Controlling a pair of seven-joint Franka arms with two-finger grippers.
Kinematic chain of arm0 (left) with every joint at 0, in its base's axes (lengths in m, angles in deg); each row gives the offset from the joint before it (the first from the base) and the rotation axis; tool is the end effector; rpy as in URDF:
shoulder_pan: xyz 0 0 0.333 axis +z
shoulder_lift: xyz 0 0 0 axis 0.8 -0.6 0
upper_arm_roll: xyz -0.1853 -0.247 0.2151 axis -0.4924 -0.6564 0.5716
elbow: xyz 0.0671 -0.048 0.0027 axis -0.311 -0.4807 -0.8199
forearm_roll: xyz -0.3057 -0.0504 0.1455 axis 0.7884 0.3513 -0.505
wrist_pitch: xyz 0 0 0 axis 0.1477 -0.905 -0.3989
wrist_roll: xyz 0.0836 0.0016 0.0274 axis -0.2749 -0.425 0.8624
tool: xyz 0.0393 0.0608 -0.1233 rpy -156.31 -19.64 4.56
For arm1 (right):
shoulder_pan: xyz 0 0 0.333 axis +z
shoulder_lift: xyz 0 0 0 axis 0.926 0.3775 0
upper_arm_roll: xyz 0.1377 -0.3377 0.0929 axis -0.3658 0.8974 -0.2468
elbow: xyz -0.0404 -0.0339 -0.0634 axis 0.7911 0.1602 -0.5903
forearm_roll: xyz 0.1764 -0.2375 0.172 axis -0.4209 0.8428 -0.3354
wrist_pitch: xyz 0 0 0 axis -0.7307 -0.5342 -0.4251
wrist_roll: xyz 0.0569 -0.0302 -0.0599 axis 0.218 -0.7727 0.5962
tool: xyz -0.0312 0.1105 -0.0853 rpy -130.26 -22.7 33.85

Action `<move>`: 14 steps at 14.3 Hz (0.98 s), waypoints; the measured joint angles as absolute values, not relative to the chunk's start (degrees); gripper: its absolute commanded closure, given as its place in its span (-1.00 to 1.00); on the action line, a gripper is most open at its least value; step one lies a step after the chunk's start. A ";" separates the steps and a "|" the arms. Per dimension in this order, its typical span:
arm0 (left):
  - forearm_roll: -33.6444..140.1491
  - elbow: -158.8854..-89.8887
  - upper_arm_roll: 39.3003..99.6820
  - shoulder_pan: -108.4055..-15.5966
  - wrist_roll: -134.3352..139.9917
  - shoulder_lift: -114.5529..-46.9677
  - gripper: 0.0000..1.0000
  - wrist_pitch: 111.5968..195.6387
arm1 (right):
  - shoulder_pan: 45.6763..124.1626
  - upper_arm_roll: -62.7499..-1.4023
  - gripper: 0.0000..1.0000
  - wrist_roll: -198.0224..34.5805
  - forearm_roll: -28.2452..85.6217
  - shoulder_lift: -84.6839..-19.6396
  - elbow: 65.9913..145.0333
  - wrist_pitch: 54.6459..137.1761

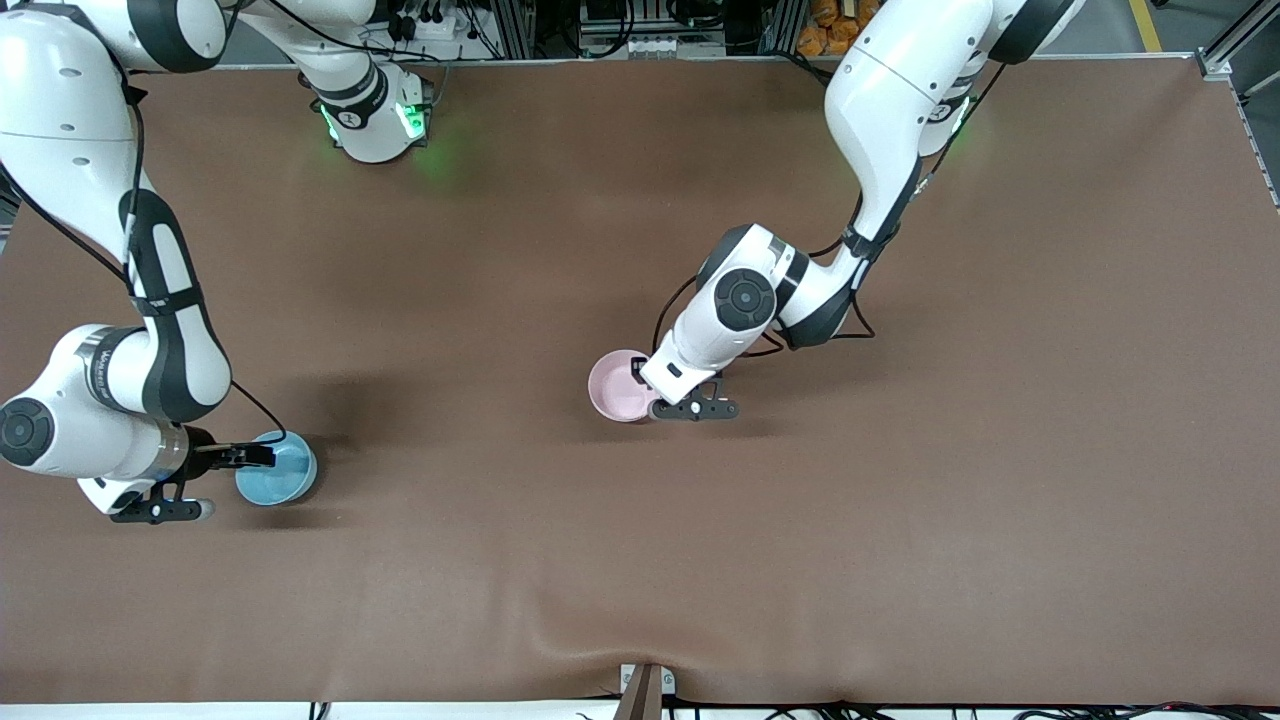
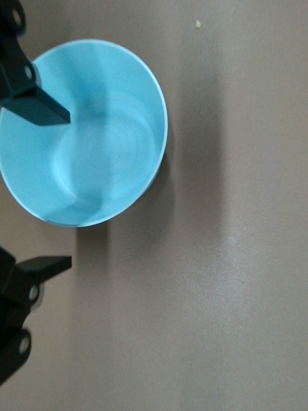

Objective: Stack pink and blue bowls on white bowl
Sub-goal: 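Grasp the blue bowl rim with the right gripper while the left withdraws, then carry the blue bowl with the right gripper onto the pink bowl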

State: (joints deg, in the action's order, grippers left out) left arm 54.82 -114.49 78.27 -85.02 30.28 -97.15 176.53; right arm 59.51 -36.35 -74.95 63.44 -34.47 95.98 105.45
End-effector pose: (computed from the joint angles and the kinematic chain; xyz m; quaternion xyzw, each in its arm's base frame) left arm 0.5565 -0.4638 0.2752 0.9900 0.0261 -0.0140 0.1377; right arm 0.6813 -0.1087 0.2581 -0.9987 -0.0108 0.0461 0.0170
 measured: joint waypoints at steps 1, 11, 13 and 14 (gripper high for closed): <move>54.82 -114.00 78.39 -84.69 30.28 -96.95 -1.00 176.52 | 59.46 -36.33 1.00 -74.95 63.42 -33.97 95.98 106.14; 45.05 -113.13 79.43 -71.35 23.73 -86.62 -1.00 164.21 | 59.07 -36.83 1.00 -75.01 61.17 -34.15 94.64 106.48; 45.04 -113.10 79.45 -67.86 19.08 -85.05 -1.00 161.43 | 59.41 -37.80 1.00 -75.20 59.58 -36.06 94.14 102.58; 45.04 -113.09 79.43 -66.21 17.27 -84.18 -1.00 159.77 | 59.75 -38.48 1.00 -75.88 57.32 -37.62 94.02 100.04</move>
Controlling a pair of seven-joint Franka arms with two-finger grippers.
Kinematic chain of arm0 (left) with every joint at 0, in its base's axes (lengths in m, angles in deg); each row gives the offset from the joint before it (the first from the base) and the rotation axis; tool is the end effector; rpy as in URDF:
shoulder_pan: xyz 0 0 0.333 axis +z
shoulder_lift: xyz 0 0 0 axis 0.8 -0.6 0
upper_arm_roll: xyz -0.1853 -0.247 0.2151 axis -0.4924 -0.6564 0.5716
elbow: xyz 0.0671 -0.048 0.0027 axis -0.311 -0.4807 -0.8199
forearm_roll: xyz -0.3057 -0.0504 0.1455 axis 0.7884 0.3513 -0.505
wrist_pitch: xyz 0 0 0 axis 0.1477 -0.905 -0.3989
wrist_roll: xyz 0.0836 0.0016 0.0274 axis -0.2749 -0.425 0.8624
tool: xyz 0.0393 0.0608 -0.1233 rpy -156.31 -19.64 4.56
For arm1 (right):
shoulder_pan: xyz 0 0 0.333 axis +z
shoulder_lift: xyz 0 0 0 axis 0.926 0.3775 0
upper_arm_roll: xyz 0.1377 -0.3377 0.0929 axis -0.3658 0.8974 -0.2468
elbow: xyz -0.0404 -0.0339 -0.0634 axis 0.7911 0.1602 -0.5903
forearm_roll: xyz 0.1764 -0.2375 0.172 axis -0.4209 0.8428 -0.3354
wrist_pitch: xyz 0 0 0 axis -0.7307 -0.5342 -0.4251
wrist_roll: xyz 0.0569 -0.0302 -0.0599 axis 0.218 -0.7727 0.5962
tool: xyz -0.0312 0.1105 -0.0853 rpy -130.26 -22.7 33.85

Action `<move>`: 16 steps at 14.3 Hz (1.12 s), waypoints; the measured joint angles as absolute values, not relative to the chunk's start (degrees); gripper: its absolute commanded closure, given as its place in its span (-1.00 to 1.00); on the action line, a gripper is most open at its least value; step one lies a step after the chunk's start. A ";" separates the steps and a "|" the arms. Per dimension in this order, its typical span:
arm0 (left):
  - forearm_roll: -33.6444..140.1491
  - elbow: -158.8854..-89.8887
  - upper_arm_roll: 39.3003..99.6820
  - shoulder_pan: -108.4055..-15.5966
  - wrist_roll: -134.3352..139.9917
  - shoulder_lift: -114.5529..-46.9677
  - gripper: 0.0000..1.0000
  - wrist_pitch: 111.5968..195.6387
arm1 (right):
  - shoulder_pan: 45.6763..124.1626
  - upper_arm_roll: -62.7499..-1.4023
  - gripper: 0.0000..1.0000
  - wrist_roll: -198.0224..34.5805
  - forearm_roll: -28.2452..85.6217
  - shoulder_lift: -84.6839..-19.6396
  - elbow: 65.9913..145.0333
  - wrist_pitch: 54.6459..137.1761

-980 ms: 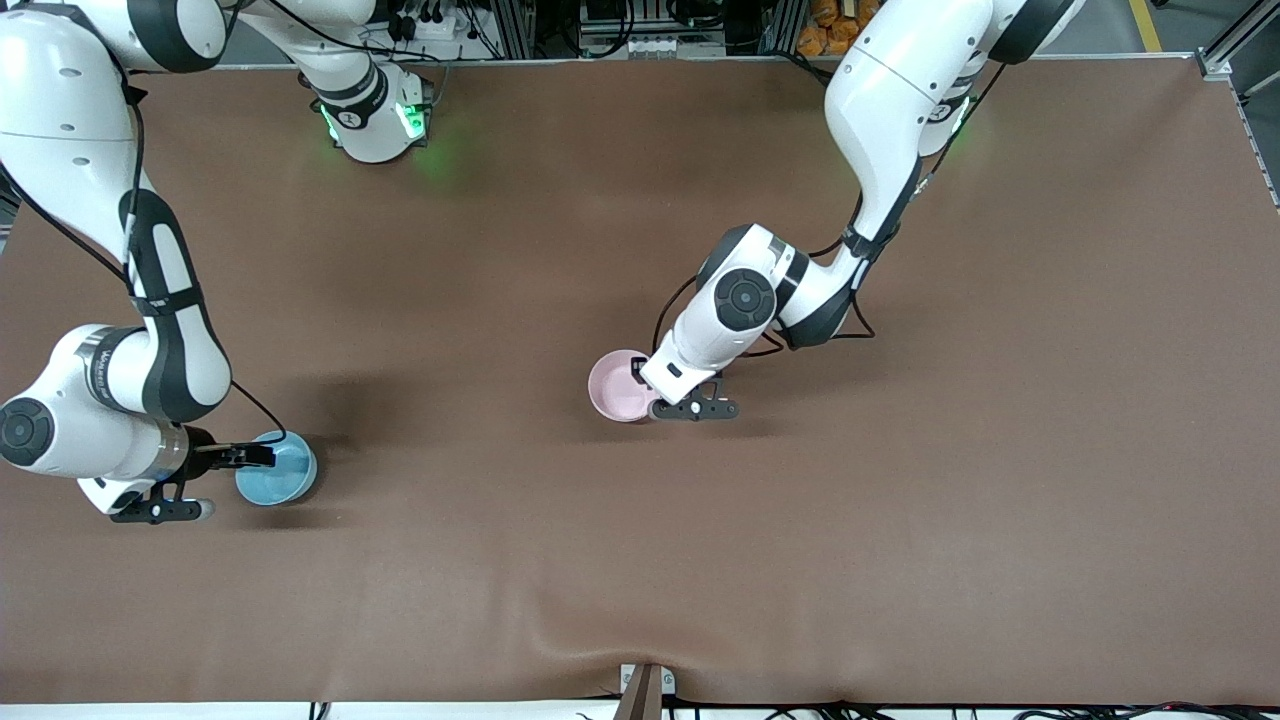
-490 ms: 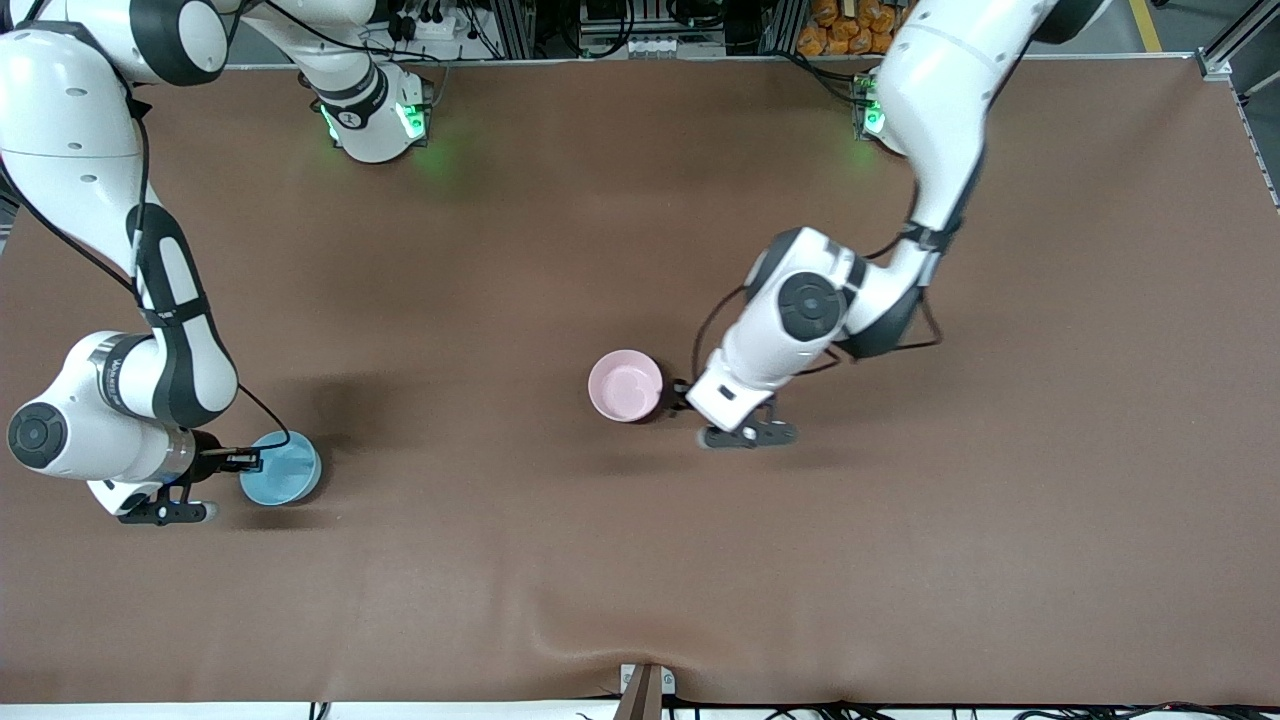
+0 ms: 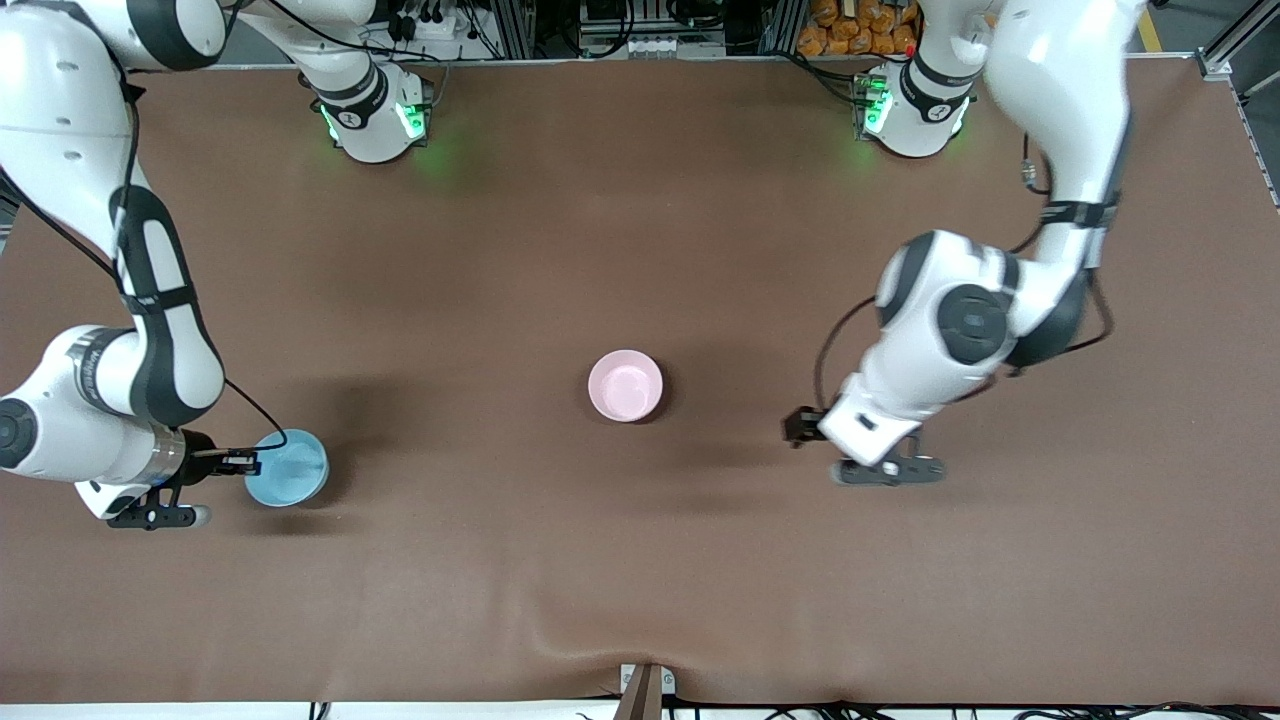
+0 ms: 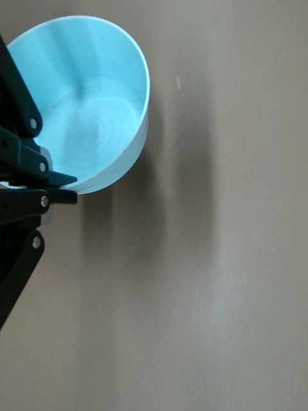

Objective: Stack pink and blue bowls on white bowl
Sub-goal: 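Carry the blue bowl with the right gripper onto the pink bowl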

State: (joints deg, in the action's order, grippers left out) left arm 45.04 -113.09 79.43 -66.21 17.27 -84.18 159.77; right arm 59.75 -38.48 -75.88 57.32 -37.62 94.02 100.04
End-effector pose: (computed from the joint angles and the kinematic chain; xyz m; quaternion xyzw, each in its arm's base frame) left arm 0.6481 -0.2353 0.4125 0.9977 0.0100 0.0346 0.0567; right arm 0.6849 -0.0759 0.3030 -0.9965 0.0076 0.0401 0.0735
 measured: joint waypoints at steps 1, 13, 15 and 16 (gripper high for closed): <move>45.04 -113.06 79.40 -64.82 16.29 -83.25 -1.00 157.94 | 60.21 -39.05 1.00 -76.73 54.81 -39.25 94.02 97.53; 45.01 -110.75 79.15 -52.97 2.84 -64.52 -1.00 130.60 | 80.14 -40.85 1.00 -105.21 46.66 -47.70 97.97 96.19; 45.00 -108.76 79.62 -53.00 2.85 -62.99 -1.00 125.95 | 85.63 -40.95 1.00 -112.06 46.64 -47.81 99.66 99.59; 45.00 -108.21 80.01 -52.97 2.84 -61.80 -1.00 123.52 | 88.69 -40.96 1.00 -115.00 46.64 -47.82 101.20 102.37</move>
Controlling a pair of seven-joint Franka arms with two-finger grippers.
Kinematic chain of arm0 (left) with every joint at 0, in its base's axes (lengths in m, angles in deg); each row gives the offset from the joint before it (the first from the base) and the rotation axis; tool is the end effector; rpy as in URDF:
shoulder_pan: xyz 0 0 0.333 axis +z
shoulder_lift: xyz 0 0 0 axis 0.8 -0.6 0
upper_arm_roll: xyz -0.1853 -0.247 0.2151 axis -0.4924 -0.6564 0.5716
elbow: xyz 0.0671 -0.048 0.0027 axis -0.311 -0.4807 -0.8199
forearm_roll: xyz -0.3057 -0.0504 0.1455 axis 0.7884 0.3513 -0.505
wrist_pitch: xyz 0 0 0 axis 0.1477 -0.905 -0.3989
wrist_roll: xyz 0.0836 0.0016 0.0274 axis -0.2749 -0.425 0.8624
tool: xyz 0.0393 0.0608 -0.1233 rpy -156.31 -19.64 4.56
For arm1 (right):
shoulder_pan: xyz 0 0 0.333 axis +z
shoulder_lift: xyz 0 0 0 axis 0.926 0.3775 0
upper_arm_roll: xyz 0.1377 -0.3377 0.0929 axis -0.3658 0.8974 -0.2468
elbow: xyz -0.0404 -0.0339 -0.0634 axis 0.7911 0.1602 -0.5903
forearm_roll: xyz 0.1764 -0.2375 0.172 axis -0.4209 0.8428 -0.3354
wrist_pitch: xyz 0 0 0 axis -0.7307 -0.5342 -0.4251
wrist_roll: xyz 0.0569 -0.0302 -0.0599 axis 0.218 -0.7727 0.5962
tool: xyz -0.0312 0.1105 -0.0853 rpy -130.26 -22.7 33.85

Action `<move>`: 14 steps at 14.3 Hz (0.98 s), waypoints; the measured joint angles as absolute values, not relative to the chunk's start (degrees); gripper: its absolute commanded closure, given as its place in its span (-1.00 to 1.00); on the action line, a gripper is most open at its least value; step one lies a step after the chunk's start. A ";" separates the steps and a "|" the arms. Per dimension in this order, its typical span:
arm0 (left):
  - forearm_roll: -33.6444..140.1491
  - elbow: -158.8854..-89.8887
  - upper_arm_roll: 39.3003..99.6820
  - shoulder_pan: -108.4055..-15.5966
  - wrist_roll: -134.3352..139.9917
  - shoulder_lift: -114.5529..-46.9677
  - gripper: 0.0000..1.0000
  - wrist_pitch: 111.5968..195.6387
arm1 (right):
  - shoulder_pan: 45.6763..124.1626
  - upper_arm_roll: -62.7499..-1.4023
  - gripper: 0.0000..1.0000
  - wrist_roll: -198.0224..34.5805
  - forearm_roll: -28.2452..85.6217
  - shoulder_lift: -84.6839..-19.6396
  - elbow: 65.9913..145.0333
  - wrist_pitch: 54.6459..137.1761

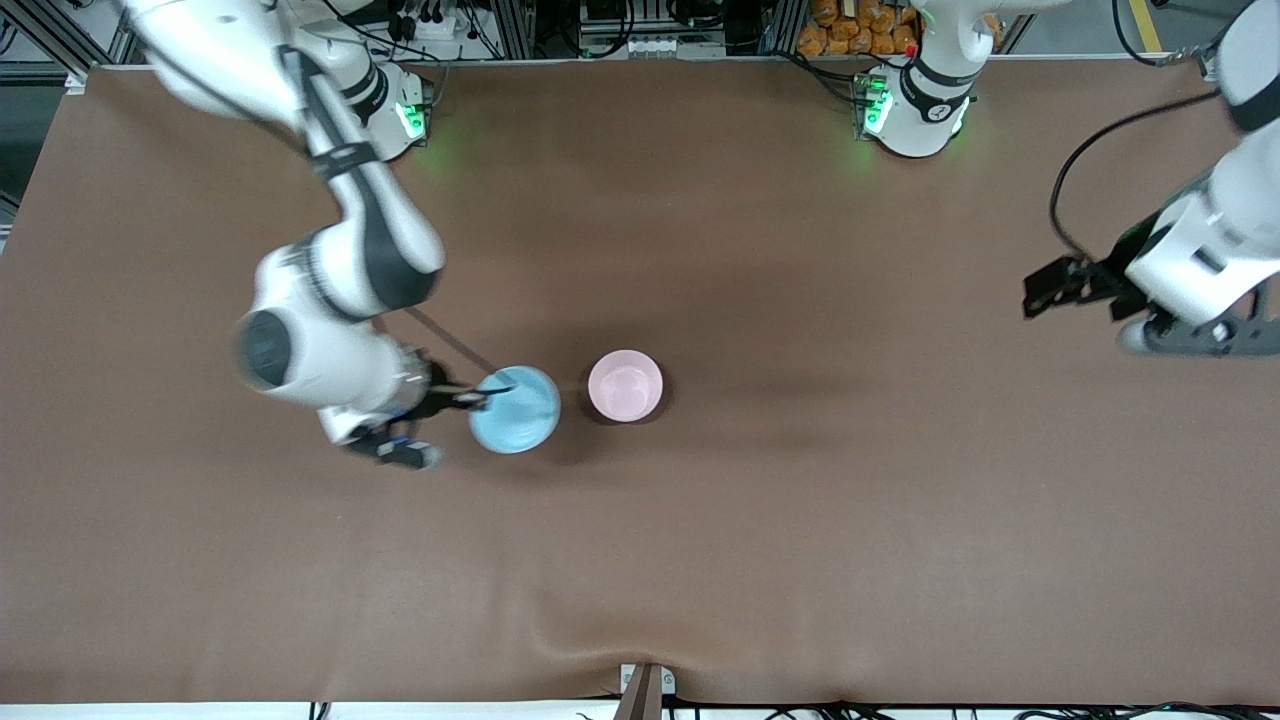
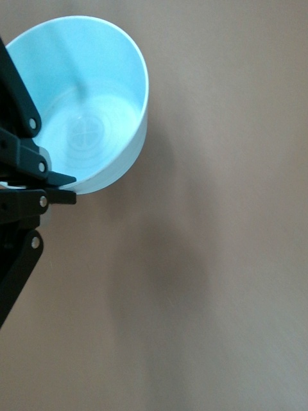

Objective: Stack pink and blue bowls on white bowl
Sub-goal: 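Carry the blue bowl with the right gripper onto the pink bowl, then open the right gripper to release the blue bowl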

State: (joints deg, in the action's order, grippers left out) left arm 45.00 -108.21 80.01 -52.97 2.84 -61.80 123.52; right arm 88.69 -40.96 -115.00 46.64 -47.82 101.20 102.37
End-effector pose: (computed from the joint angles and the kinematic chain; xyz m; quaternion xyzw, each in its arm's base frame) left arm 0.5331 -0.0674 0.6324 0.9995 -0.0095 -0.0292 0.0108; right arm 0.5962 0.2896 0.3799 -0.9802 0.1247 0.0723 0.1356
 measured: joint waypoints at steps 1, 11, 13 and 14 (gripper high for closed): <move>45.00 -107.97 80.36 -52.97 2.80 -60.42 -1.00 121.71 | 91.63 -40.96 1.00 -117.33 46.63 -47.81 103.06 105.27; 45.01 -109.20 82.50 -53.05 0.85 -54.00 -1.00 118.02 | 100.70 -40.74 1.00 -123.51 46.63 -47.11 109.89 118.67; 45.04 -109.66 83.35 -53.05 -0.37 -54.29 -1.00 118.98 | 100.72 -40.51 1.00 -123.52 46.68 -46.50 109.98 120.06; 45.09 -109.75 83.54 -53.05 -0.39 -54.40 -1.00 119.13 | 100.72 -40.45 1.00 -123.52 46.69 -46.04 110.04 121.18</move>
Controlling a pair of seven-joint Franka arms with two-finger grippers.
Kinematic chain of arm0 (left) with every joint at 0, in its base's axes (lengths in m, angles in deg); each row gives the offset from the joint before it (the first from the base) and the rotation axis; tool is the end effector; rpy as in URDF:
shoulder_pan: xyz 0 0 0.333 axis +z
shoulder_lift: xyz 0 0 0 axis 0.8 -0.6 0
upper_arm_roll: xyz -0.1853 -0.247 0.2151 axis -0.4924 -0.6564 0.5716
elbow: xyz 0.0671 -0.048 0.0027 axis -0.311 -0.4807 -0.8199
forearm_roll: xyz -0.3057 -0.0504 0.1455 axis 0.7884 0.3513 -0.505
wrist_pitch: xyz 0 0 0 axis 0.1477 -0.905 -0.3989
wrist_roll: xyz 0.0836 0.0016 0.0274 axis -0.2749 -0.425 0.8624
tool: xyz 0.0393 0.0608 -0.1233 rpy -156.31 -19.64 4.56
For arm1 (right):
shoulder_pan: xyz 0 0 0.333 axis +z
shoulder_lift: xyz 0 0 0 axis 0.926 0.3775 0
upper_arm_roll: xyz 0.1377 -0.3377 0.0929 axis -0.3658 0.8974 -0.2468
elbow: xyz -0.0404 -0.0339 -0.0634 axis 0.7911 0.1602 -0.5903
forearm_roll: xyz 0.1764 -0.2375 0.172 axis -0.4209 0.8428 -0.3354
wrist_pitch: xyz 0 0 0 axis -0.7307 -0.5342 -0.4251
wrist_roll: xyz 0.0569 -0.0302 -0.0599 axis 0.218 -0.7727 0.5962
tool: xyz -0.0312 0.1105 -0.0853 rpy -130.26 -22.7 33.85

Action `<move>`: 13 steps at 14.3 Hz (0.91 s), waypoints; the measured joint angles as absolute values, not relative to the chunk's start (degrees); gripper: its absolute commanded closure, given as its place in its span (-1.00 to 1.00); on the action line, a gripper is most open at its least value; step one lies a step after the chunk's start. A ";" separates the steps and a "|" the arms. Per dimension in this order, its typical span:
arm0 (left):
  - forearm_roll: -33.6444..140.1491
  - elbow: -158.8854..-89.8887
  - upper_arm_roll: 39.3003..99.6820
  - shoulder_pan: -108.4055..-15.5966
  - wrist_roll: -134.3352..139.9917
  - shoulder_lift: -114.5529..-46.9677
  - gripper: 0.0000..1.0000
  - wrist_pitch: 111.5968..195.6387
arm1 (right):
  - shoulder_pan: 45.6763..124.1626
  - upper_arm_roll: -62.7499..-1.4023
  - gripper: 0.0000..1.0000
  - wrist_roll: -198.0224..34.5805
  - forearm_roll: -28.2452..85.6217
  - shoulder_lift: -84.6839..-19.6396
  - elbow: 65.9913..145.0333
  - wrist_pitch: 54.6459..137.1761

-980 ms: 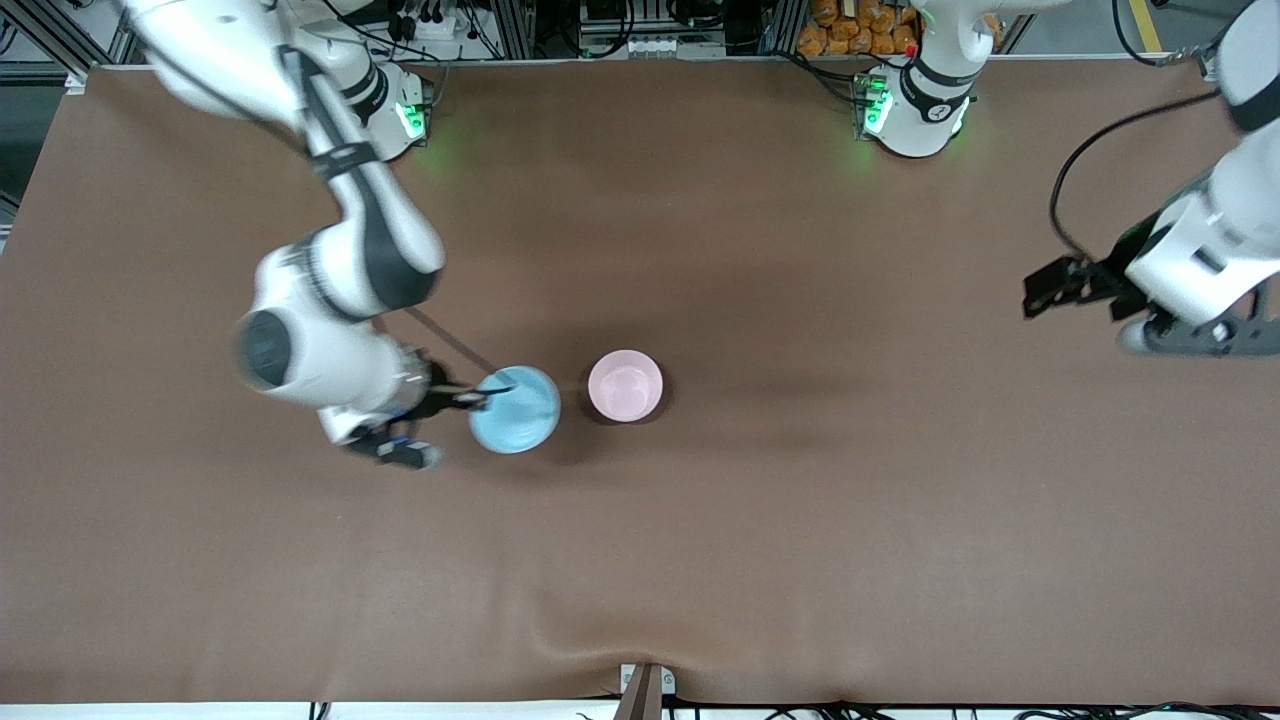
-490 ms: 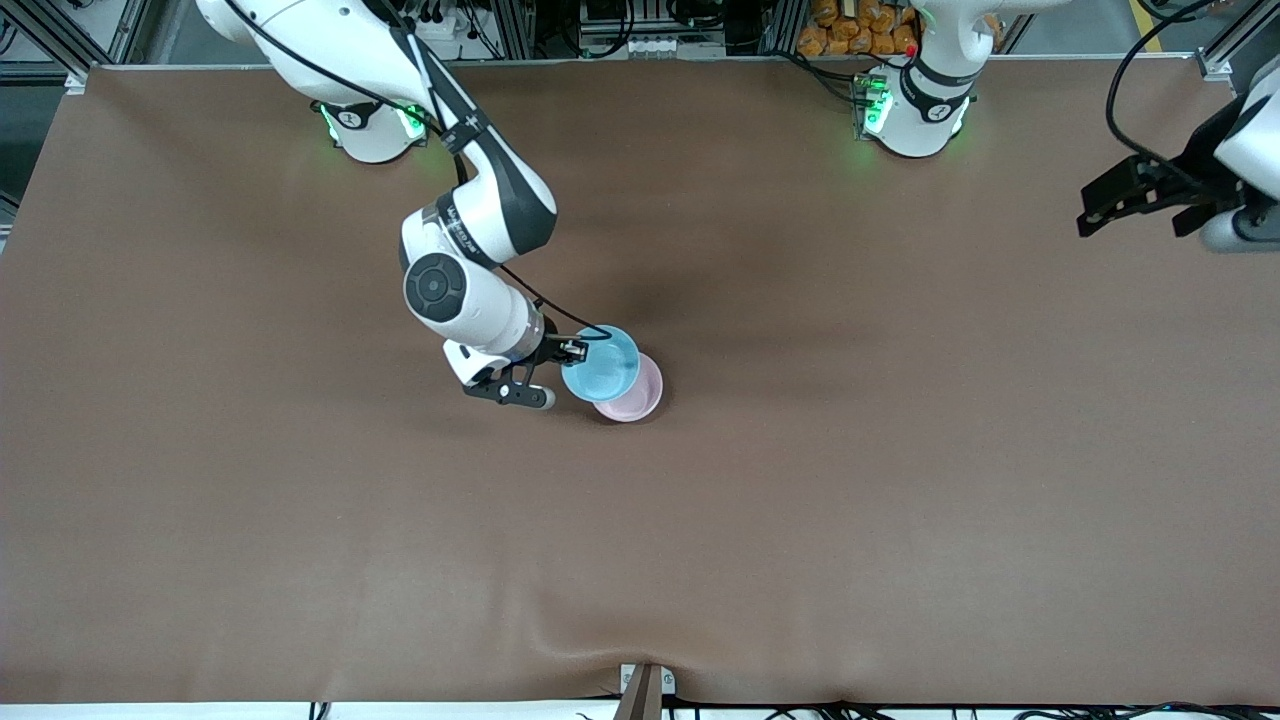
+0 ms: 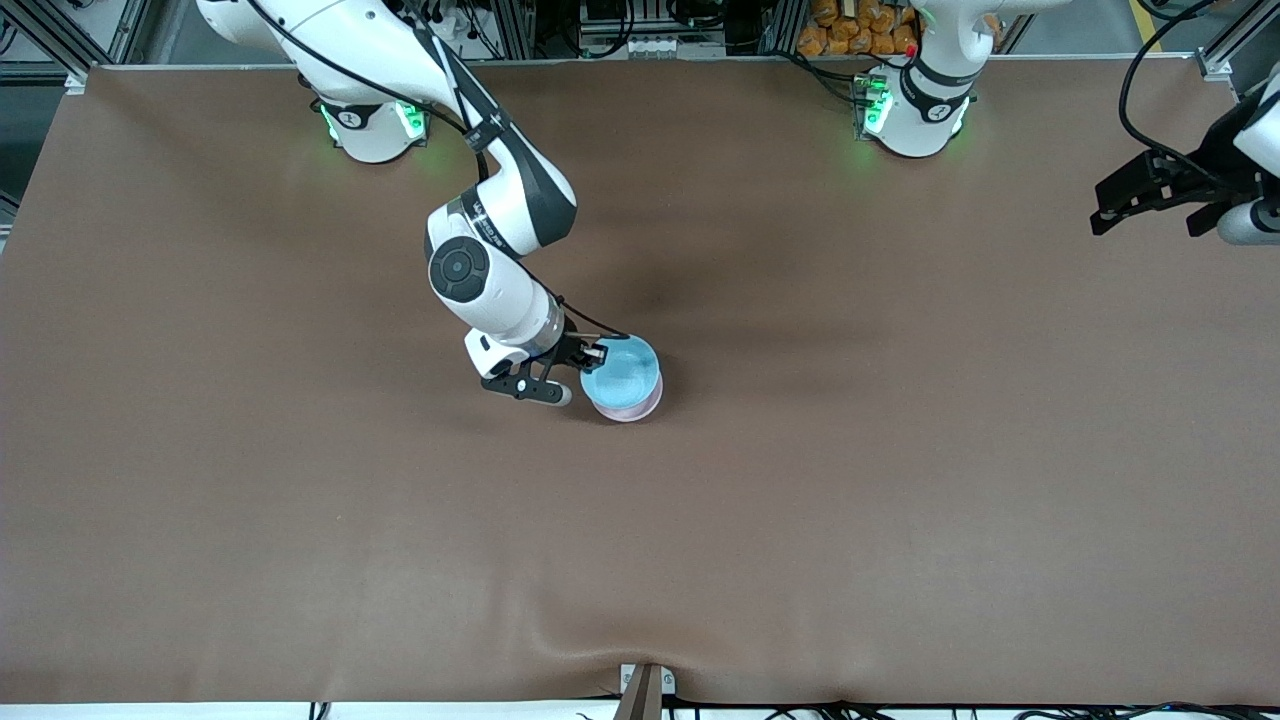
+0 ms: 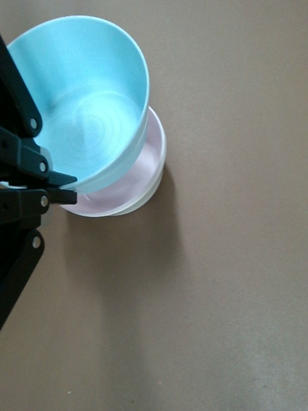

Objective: Stack pink and blue bowls on white bowl
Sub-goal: 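Open the right gripper to release the blue bowl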

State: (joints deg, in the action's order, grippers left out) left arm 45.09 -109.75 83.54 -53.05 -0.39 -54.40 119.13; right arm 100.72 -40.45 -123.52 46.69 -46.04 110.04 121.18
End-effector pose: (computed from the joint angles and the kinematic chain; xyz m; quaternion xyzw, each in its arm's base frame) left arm 0.4819 -0.0371 0.6806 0.9998 -0.0085 -0.0157 0.0058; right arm 0.5368 0.3914 0.3247 -0.9812 0.1320 0.0214 0.1392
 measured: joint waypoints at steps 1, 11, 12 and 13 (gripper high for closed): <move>45.12 -109.80 83.57 -53.05 -0.39 -54.45 -1.00 119.19 | 100.72 -40.44 1.00 -123.52 46.69 -45.47 110.06 122.26; 45.20 -110.58 88.01 -52.91 -0.95 -54.67 -1.00 119.78 | 101.62 -40.39 -1.00 -123.58 46.70 -42.37 110.05 123.79; 45.22 -110.61 88.52 -52.86 -0.95 -54.69 -1.00 119.78 | 101.62 -40.27 -1.00 -123.79 46.70 -42.38 109.97 123.85; 45.22 -110.61 88.56 -52.90 -0.95 -54.71 -1.00 119.78 | 101.62 -40.12 -1.00 -124.20 46.70 -42.48 109.79 123.89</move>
